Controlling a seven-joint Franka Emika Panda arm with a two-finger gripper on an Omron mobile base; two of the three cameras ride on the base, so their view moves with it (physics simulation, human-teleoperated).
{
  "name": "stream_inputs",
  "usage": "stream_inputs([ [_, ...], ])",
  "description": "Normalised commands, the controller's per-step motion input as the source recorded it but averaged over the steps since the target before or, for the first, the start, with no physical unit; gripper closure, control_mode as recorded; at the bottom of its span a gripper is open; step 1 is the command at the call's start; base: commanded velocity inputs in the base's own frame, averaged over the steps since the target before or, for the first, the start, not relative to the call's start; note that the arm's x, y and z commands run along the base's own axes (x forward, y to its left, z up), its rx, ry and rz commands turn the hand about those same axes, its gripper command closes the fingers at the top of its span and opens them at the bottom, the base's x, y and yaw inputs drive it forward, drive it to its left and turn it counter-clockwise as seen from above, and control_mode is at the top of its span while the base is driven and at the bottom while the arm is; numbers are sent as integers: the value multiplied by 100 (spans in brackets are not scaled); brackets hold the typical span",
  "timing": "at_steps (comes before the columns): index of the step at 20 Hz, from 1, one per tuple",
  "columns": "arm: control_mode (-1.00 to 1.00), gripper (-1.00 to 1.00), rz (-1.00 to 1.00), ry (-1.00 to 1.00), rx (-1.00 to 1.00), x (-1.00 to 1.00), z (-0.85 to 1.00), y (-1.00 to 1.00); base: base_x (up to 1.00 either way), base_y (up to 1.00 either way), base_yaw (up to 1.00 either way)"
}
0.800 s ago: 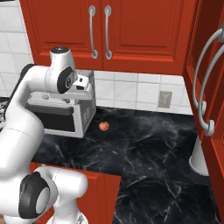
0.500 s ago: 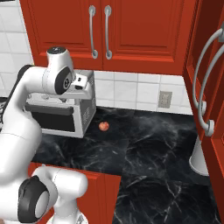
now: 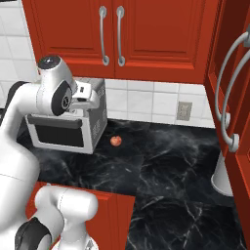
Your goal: Pick the sponge and dish brush from the cabinet and place them on the counter.
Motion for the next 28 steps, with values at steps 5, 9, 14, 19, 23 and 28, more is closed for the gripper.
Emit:
stream_inputs([
  [5,-100,-100,-1,-17,3,-14,35,-2,0,0,0],
  [9,-100,-100,0,-13,1,-4,42,-2,0,0,0],
  [14,-100,-100,-1,-8,3,1,43,-11,0,0,0],
  [19,-100,-100,-5,-5,1,12,39,-12,0,0,0],
  [23,-100,-100,-6,-7,0,17,34,-12,0,0,0],
  [28,-100,-100,-6,-5,0,29,29,-11,0,0,0],
])
